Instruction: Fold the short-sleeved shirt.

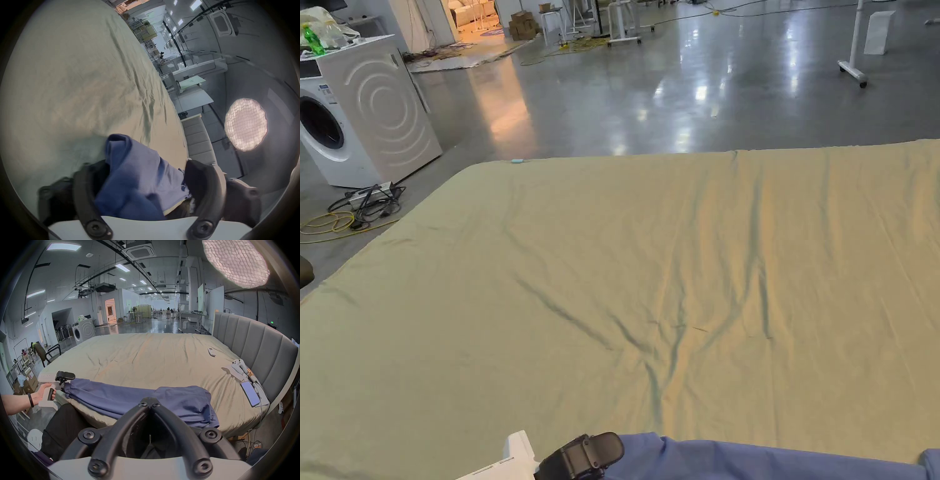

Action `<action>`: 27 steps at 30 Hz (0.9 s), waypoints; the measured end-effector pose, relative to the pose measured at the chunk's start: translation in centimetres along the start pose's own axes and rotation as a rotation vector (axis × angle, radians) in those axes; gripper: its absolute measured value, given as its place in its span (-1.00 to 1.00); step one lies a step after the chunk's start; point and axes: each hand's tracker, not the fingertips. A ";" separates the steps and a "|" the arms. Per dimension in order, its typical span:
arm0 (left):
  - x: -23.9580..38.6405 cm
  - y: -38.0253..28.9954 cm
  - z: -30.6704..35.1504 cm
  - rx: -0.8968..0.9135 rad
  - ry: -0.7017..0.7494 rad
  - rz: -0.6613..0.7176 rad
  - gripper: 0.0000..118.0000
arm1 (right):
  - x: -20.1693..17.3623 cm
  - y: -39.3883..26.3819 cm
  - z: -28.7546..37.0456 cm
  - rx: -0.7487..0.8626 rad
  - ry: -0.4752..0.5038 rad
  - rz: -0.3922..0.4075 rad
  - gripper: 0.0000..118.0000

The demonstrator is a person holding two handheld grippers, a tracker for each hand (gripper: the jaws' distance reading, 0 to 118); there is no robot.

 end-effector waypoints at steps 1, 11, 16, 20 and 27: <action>0.1 0.1 -0.2 -0.007 0.012 0.018 -0.32 | 0.0 0.0 0.0 -0.004 0.001 -0.001 -1.00; -1.6 3.2 4.6 0.073 0.051 -0.005 -0.82 | 1.3 -1.3 -0.5 -0.027 -0.003 -0.005 -1.00; -1.6 7.0 9.8 0.111 0.213 -0.091 -0.82 | 1.8 -1.9 -0.7 -0.018 0.009 -0.021 -1.00; 3.2 7.6 11.4 0.178 0.276 -0.126 -0.82 | 1.7 -2.2 -0.8 -0.021 0.023 -0.043 -1.00; 11.0 1.7 3.5 0.075 0.215 -0.211 -0.81 | 1.5 -2.4 0.2 -0.017 0.027 -0.070 -1.00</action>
